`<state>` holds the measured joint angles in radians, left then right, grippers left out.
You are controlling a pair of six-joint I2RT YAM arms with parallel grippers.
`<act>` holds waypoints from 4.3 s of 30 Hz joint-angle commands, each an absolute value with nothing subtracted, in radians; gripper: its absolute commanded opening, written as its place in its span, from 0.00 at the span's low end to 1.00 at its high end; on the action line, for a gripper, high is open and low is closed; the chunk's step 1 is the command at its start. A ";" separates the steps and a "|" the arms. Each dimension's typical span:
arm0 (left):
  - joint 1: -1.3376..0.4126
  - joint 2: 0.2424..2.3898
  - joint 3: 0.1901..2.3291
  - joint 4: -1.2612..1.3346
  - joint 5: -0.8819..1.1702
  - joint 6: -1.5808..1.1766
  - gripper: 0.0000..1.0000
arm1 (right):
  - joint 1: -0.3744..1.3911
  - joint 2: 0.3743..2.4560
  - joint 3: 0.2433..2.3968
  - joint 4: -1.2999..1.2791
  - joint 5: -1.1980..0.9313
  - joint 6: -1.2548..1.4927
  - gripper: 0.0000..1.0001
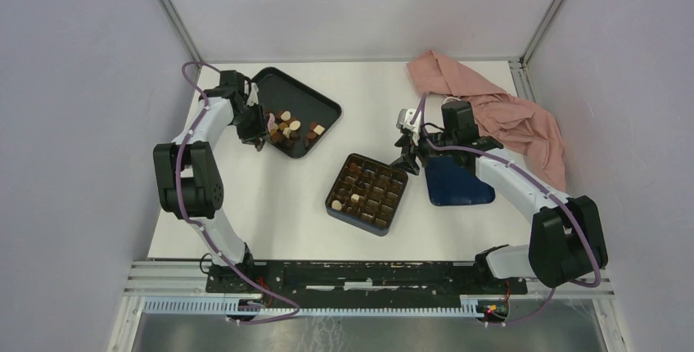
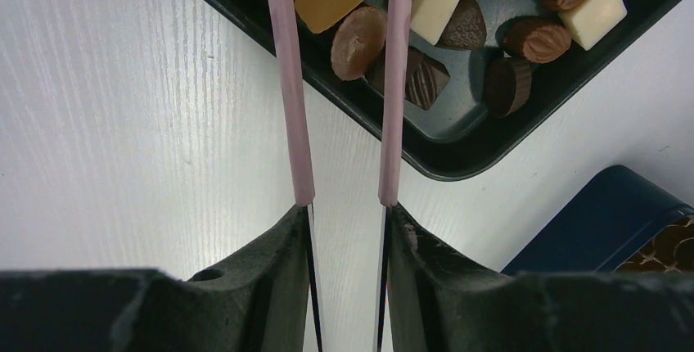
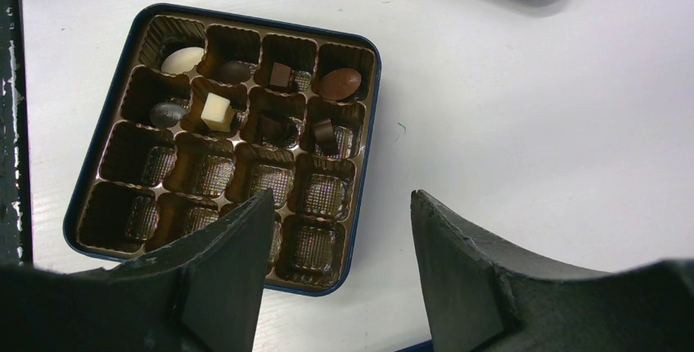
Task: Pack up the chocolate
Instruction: Pick up the fake chocolate from the plate, then place the fake chocolate in the packing box.
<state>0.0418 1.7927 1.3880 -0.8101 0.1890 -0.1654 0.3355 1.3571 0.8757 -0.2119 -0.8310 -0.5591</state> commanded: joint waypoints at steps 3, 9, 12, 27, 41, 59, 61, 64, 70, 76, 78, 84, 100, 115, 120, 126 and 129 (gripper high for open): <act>0.040 1.806 1.431 -0.807 0.203 -0.161 0.42 | 0.333 1.363 0.914 -0.207 -0.853 -0.573 0.67; 0.039 1.818 1.429 -0.807 0.209 -0.164 0.43 | 0.333 1.362 0.914 -0.208 -0.853 -0.574 0.68; 0.036 1.829 1.430 -0.807 0.222 -0.164 0.43 | 0.333 1.363 0.914 -0.207 -0.852 -0.575 0.67; 0.026 1.861 1.440 -0.802 0.229 -0.167 0.17 | 0.333 1.363 0.915 -0.209 -0.853 -0.576 0.67; 0.028 1.699 1.379 -0.753 0.226 -0.194 0.02 | 0.333 1.364 0.914 -0.212 -0.857 -0.584 0.68; -0.098 1.184 0.960 -0.513 0.563 -0.315 0.02 | 0.308 1.296 0.851 -0.177 -0.927 -0.702 0.68; -0.166 1.135 0.909 -0.458 0.574 -0.370 0.02 | 0.294 1.300 0.841 -0.196 -0.955 -0.773 0.69; -0.324 1.079 0.842 -0.347 0.538 -0.474 0.02 | 0.272 1.301 0.826 -0.199 -0.974 -0.827 0.69; -0.561 1.052 0.776 -0.204 0.401 -0.607 0.02 | 0.232 1.291 0.833 -0.205 -0.959 -0.827 0.69; -0.714 1.146 0.799 -0.184 0.288 -0.626 0.02 | 0.193 1.287 0.854 -0.191 -0.882 -0.762 0.70; -0.761 1.188 0.815 -0.183 0.256 -0.627 0.02 | 0.184 1.290 0.853 -0.181 -0.881 -0.744 0.70; -0.894 1.323 0.917 -0.281 0.117 -0.617 0.02 | 0.180 1.295 0.853 -0.169 -0.879 -0.721 0.70; -0.974 1.537 1.042 -0.405 -0.027 -0.596 0.07 | 0.180 1.304 0.853 -0.166 -0.899 -0.703 0.70; -0.991 1.575 1.091 -0.437 -0.052 -0.590 0.41 | 0.179 1.309 0.853 -0.167 -0.902 -0.699 0.70; -0.992 1.552 1.086 -0.427 -0.047 -0.595 0.41 | 0.178 1.307 0.853 -0.167 -0.904 -0.700 0.70; -0.992 1.473 1.072 -0.393 -0.041 -0.610 0.39 | 0.179 1.306 0.854 -0.169 -0.905 -0.700 0.70; -0.992 1.432 1.070 -0.394 -0.052 -0.612 0.39 | 0.179 1.303 0.854 -0.169 -0.907 -0.700 0.70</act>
